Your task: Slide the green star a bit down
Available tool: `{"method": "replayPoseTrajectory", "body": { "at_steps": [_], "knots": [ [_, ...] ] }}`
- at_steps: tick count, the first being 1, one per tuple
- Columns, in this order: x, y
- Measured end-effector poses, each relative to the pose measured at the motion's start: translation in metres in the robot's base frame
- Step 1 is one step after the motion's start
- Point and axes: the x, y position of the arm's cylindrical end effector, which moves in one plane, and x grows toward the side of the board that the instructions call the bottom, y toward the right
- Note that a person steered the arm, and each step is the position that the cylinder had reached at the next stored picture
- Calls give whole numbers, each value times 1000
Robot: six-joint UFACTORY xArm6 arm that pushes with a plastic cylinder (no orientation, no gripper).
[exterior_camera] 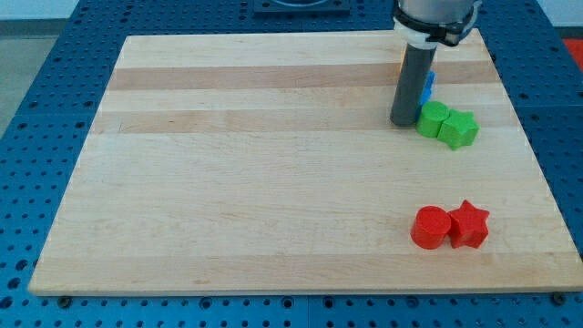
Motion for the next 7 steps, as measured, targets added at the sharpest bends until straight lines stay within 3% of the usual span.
{"method": "replayPoseTrajectory", "body": {
  "at_steps": [1,3,5,7],
  "knots": [
    [0,0],
    [60,0],
    [81,17],
    [96,133]
  ]
}}
